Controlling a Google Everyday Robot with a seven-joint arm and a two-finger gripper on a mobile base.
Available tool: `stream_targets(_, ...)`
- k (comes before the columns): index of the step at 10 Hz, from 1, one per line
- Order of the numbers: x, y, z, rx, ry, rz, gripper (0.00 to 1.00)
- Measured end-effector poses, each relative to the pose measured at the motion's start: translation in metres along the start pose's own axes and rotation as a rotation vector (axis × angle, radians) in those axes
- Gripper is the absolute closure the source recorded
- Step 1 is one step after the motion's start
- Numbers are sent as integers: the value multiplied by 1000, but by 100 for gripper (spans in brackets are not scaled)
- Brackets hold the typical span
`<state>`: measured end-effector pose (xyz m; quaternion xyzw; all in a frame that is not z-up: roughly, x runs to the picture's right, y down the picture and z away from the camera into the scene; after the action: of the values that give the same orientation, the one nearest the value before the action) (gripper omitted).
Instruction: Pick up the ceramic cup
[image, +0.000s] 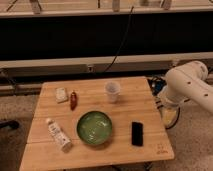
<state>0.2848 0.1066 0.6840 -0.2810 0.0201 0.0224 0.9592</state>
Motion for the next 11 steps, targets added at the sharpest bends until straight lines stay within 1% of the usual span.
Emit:
stream_targets(9, 0, 0, 0, 0, 0, 0, 20)
stream_targets(10, -2, -3, 2, 1, 11, -15, 20)
stream_targets(11, -10, -12, 5, 8, 12, -36, 20)
